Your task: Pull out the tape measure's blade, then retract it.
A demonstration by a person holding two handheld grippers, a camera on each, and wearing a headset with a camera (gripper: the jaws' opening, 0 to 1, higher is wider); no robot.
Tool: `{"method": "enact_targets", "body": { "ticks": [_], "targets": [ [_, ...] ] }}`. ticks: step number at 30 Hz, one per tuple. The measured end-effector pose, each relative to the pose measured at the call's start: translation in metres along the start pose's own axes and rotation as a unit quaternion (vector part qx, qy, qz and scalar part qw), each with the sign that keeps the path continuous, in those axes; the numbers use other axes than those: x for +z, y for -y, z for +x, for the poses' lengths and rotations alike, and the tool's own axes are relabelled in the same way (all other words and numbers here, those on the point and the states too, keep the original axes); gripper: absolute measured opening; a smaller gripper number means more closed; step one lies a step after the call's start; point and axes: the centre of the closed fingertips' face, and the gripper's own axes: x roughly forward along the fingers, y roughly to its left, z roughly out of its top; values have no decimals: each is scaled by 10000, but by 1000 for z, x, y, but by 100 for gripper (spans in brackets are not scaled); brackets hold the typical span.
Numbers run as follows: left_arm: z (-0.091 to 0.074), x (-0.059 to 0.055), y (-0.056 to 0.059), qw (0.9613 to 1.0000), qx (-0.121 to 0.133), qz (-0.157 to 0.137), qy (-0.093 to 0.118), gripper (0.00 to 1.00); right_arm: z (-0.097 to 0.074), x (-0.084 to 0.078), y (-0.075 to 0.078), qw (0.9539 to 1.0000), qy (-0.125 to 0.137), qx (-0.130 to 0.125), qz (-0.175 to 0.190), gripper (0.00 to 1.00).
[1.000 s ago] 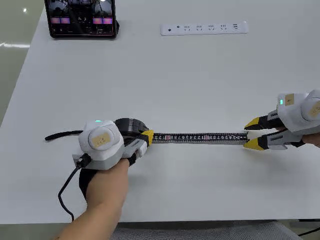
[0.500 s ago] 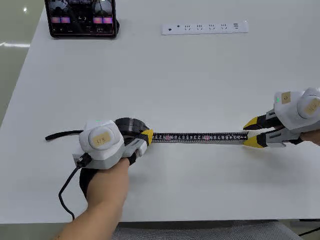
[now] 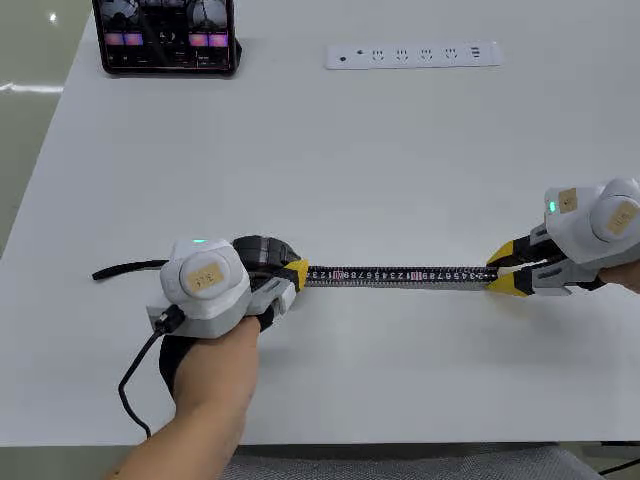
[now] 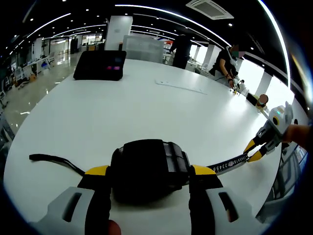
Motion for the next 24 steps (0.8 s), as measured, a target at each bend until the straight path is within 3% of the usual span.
{"method": "enact_targets", "body": {
  "ticks": [24],
  "targets": [
    [0,0,-1,10000,-20,4,9,60,3,-1,0,9998,-160,-36,-79,12]
  ]
}}
